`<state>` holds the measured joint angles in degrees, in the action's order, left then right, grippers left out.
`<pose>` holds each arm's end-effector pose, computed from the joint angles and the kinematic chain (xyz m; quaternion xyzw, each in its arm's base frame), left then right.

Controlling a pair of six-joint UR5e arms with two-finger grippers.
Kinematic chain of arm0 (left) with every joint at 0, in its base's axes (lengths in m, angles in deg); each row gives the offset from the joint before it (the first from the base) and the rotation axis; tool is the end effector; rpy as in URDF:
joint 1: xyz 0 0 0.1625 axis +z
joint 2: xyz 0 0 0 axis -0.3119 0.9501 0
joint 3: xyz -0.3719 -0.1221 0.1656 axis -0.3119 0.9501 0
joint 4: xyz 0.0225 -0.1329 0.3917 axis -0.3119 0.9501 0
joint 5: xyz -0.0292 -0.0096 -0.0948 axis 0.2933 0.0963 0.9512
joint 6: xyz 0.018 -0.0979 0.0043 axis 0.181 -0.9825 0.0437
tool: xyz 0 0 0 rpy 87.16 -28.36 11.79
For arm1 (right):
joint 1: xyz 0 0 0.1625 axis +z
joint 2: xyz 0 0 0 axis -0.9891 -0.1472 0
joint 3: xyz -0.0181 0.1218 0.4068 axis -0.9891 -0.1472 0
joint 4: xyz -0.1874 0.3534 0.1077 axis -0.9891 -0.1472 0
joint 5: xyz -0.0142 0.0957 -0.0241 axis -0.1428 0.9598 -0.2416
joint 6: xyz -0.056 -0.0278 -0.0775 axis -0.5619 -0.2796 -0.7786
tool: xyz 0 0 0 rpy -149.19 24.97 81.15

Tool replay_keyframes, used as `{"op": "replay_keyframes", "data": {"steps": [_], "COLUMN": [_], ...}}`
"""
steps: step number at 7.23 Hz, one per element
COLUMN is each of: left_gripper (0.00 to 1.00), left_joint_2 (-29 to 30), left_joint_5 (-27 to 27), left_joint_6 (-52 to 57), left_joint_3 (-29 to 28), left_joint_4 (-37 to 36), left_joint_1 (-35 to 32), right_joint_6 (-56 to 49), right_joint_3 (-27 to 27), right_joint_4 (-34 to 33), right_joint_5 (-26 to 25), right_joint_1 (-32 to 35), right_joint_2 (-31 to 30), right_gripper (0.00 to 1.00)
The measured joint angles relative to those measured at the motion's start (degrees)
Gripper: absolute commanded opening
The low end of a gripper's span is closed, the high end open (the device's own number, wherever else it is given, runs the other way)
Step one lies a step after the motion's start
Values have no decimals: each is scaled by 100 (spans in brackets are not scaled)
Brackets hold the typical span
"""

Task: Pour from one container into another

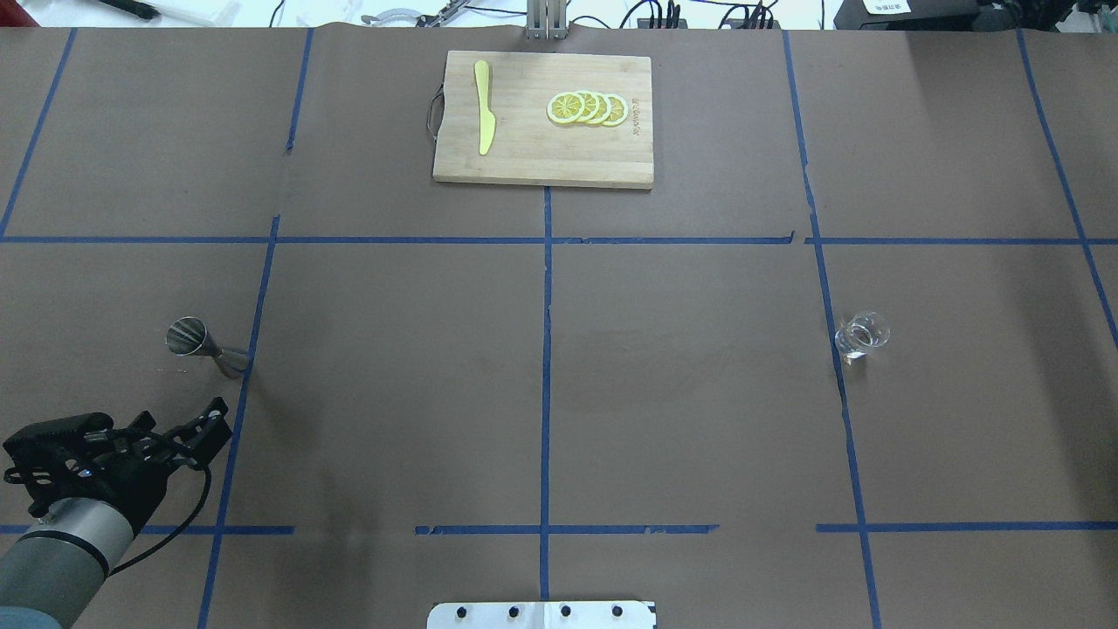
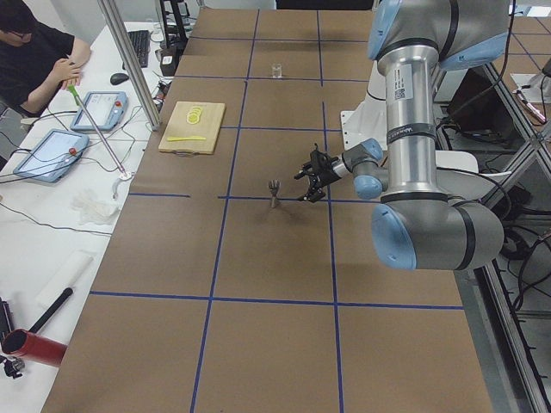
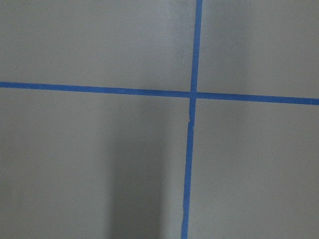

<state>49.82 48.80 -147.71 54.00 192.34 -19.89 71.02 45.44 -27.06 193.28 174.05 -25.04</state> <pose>0.3695 -0.2201 0.4715 0.3562 0.3732 -0.2528 0.8185 0.0762 -0.4346 0.6035 0.0647 -0.4201 -0.0019 0.9052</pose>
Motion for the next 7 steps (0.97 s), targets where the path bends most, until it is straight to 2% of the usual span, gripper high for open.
{"op": "replay_keyframes", "data": {"steps": [1, 4, 7], "left_gripper": [100, 99, 99], "left_joint_2": [45, 385, 612], "left_joint_5": [-91, -396, -822], "left_joint_6": [0, 1, 155], "left_joint_3": [-125, -549, -757], "left_joint_4": [-2, -10, -17], "left_joint_1": [-3, -8, -167], "right_joint_6": [536, 2897, 4275], "right_joint_3": [388, 1544, 2032], "right_joint_4": [140, 1289, 1642], "right_joint_5": [-48, -610, -1186], "right_joint_1": [-157, -1277, -2324], "right_joint_2": [-148, -846, -937], "right_gripper": [100, 100, 100]}}
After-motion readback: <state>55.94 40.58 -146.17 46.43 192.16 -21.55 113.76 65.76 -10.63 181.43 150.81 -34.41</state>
